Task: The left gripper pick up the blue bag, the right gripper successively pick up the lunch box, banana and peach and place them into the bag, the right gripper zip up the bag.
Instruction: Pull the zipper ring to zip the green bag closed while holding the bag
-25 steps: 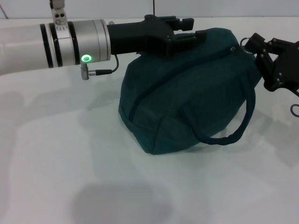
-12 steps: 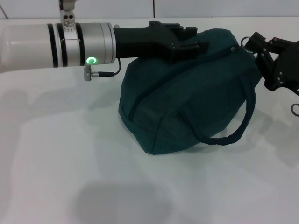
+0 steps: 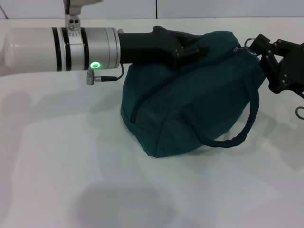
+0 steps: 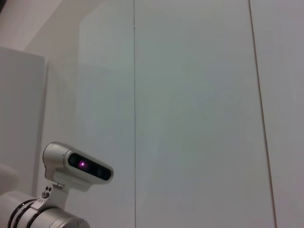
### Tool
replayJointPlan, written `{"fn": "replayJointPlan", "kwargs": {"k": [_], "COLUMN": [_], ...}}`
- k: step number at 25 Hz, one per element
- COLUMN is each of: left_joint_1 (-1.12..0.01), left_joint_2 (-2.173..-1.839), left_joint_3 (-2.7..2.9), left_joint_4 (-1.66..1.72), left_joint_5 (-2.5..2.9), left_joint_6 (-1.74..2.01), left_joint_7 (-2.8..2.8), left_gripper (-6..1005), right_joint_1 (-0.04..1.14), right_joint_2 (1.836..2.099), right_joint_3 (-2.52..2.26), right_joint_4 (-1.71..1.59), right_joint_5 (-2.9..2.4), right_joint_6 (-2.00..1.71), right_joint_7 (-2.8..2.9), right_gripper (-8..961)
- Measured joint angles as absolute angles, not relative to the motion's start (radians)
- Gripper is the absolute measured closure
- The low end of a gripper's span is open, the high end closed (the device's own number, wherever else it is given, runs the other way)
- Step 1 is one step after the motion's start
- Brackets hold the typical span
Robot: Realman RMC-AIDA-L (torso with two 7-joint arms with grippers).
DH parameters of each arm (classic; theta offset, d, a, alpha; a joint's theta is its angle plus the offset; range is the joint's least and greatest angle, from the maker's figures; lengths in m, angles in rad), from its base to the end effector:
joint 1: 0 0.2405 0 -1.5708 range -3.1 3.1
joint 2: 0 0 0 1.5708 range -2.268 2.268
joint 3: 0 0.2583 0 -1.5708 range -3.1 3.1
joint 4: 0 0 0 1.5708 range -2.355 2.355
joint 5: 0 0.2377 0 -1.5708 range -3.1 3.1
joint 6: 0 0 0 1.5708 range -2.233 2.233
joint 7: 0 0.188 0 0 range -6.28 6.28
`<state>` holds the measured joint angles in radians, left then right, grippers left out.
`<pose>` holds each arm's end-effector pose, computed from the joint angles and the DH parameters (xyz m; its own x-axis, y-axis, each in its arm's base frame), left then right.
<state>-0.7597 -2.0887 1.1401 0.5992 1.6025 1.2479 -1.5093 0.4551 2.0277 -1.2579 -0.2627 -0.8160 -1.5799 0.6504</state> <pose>-0.1325 0.4328 -0.0921 0.7921 0.2677 0.5486 0.3779 -0.9208 -0.0964 0.2398 0.3609 -0.0249 0.5591 0.1904 -0.8070 -0.4130 -0.7800 -0.4701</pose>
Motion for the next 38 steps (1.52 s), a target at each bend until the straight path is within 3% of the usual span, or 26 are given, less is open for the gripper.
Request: {"fn": "replayJointPlan", "kwargs": {"k": [15, 38], "left_joint_1": [-0.685, -0.694], "left_joint_2": [-2.09, -2.087], "left_joint_3": [1.152, 1.159], "left_joint_4": [0.601, 0.603], "left_joint_5": [1.496, 1.538], "left_joint_6": [1.356, 1.403], "left_joint_7": [-1.302, -1.273], "left_gripper": [940, 944], "right_joint_1": [0.454, 0.419], "right_joint_2": [2.028, 2.017], "right_joint_3": [-1.248, -1.256], "right_joint_4": [-0.195, -0.141], "right_joint_5": [-0.734, -0.628], "right_joint_6": [-1.582, -1.486], "right_joint_7": [0.662, 0.702], "right_gripper": [931, 876]}}
